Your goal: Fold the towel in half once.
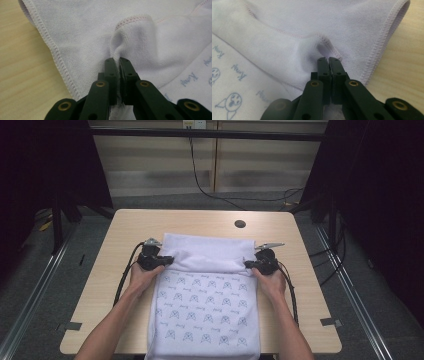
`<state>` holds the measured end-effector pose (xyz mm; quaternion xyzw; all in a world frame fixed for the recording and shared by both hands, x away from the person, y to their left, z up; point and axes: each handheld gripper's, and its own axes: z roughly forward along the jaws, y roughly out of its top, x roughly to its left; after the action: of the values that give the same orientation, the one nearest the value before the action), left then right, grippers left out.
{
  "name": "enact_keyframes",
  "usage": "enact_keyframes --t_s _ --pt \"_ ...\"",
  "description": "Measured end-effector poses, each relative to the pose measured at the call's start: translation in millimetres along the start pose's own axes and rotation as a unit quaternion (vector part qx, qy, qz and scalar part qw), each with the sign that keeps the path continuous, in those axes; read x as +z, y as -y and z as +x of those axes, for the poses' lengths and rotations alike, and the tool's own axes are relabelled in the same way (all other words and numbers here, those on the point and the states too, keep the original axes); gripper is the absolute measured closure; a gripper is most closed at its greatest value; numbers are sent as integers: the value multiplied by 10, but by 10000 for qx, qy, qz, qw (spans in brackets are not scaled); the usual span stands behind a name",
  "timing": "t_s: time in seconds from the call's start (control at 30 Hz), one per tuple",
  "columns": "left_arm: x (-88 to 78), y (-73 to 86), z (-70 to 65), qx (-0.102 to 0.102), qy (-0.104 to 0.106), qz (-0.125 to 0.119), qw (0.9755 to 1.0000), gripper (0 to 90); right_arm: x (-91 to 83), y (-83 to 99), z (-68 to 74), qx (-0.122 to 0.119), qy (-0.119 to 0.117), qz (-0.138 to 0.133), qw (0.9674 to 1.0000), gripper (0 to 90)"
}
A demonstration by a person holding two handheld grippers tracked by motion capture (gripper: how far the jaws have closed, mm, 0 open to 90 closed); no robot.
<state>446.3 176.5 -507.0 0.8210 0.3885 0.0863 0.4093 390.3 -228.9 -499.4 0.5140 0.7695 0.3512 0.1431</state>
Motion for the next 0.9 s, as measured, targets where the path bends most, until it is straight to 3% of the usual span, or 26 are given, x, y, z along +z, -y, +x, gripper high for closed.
enact_keyframes --t_s 0.07,0.2,0.23,0.3,0.4,0.5,0.73,0.9 --pt "2 -6 25 -47 -21 -49 10000 856 36 -40 3 -56 101 -8 9999 885" --pt "-163 -62 104 -94 10 -173 9998 857 -3 -66 -34 160 -24 -281 9995 885" --pt "-235 -82 129 -180 114 -300 9993 857 -54 -78 -43 166 -58 -386 9991 885" --pt "-396 -150 138 -86 90 -441 9990 858 -201 -123 -51 106 -108 -608 9980 885" --pt "-624 -235 82 54 164 -666 9976 859 -499 -199 -57 157 -278 -1120 9932 885" --pt "-914 -331 -63 310 198 -1004 9943 859 -788 -276 16 -60 -329 -1432 9891 885" --pt "-1544 -564 -305 707 316 -1669 9829 859 -1411 -455 219 -428 -471 -2056 9766 885" --pt "-1882 -580 -448 794 482 -2008 9752 858 -1777 -506 385 -719 -534 -2307 9689 885"
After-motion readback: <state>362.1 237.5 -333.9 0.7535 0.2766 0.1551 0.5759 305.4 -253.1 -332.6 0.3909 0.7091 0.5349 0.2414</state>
